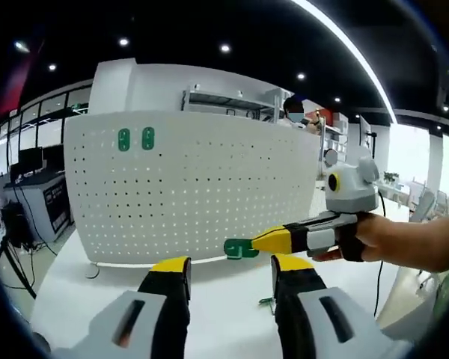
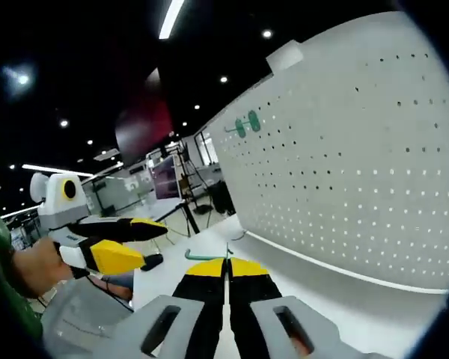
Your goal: Insert the hook assembly into the mounting plate slot until the hook locks in place.
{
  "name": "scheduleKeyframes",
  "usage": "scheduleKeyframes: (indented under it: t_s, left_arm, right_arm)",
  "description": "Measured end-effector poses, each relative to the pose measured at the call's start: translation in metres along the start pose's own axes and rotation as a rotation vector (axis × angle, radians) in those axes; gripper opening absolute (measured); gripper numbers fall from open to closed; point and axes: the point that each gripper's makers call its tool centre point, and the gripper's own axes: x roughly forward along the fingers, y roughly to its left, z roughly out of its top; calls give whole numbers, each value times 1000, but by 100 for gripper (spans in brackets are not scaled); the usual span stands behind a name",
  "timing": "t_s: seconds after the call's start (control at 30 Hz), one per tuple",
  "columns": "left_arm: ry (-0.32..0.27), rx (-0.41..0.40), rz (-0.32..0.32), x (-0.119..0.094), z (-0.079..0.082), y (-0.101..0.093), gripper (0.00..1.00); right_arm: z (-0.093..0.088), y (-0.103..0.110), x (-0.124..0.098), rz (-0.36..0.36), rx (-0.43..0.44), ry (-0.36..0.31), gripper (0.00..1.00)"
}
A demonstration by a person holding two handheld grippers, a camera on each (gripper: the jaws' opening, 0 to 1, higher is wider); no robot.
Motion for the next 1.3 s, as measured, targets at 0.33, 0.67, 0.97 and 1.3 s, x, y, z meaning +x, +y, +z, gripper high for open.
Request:
scheduleKeyframes:
  t_s: [0.33, 0.67, 0.97, 1.3]
  left_arm:
    - [-10, -82, -38, 14, 10, -5, 42]
    - [-35, -203, -89, 16, 15, -14, 31]
    - [-47, -342, -129, 16, 14, -19, 26]
    - [-61, -420, -147, 17, 13, -20, 18]
  right_arm:
    - [23, 5, -3, 3, -12, -61, 0]
    - [28, 10, -6, 18, -10, -89, 0]
    - [30, 15, -8, 33, -15, -111, 0]
    - [30, 17, -8, 43, -24, -119, 0]
